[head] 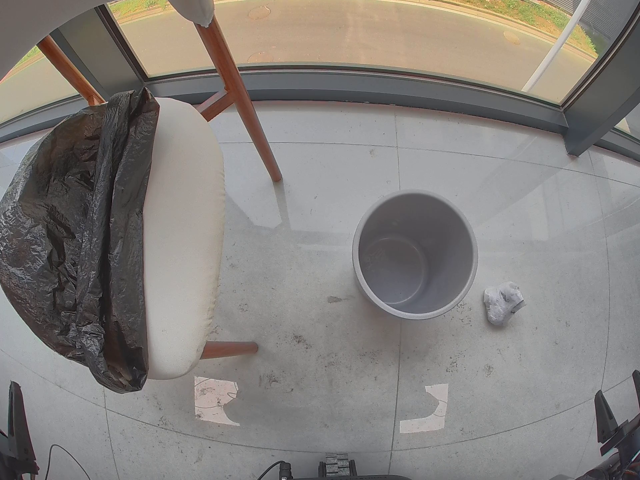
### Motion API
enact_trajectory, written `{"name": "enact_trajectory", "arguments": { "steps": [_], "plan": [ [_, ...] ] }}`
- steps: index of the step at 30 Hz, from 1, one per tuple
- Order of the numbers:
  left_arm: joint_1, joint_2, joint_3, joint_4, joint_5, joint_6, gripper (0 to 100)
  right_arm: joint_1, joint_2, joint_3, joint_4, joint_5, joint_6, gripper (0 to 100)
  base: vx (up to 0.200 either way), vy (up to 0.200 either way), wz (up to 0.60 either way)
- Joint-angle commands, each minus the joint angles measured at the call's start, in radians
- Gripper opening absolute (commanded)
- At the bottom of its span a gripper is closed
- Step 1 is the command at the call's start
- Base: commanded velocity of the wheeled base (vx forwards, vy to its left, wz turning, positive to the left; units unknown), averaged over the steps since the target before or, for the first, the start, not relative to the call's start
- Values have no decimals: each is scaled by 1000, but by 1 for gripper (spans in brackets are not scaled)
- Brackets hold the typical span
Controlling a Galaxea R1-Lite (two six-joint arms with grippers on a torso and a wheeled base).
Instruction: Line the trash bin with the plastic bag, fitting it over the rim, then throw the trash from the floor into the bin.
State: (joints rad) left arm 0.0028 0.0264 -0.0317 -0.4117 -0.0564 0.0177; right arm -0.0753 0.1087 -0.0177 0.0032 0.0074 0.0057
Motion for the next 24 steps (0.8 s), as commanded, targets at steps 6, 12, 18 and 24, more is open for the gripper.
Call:
{"name": "enact_trajectory", "arguments": {
  "steps": [6, 12, 18, 24],
  "plan": [
    [0, 3, -188, 389, -80, -4, 100, 0, 0, 18, 0, 0, 0, 100, 0, 0, 0],
    [0, 3, -261, 548, -148, -16, 100, 0, 0, 18, 0, 0, 0, 100, 0, 0, 0],
    [-3, 76, -352, 571, -174, -88, 100, 0, 0, 18, 0, 0, 0, 100, 0, 0, 0],
    [0, 204, -378, 568, -175, -88, 100, 0, 0, 18, 0, 0, 0, 100, 0, 0, 0]
  ]
}}
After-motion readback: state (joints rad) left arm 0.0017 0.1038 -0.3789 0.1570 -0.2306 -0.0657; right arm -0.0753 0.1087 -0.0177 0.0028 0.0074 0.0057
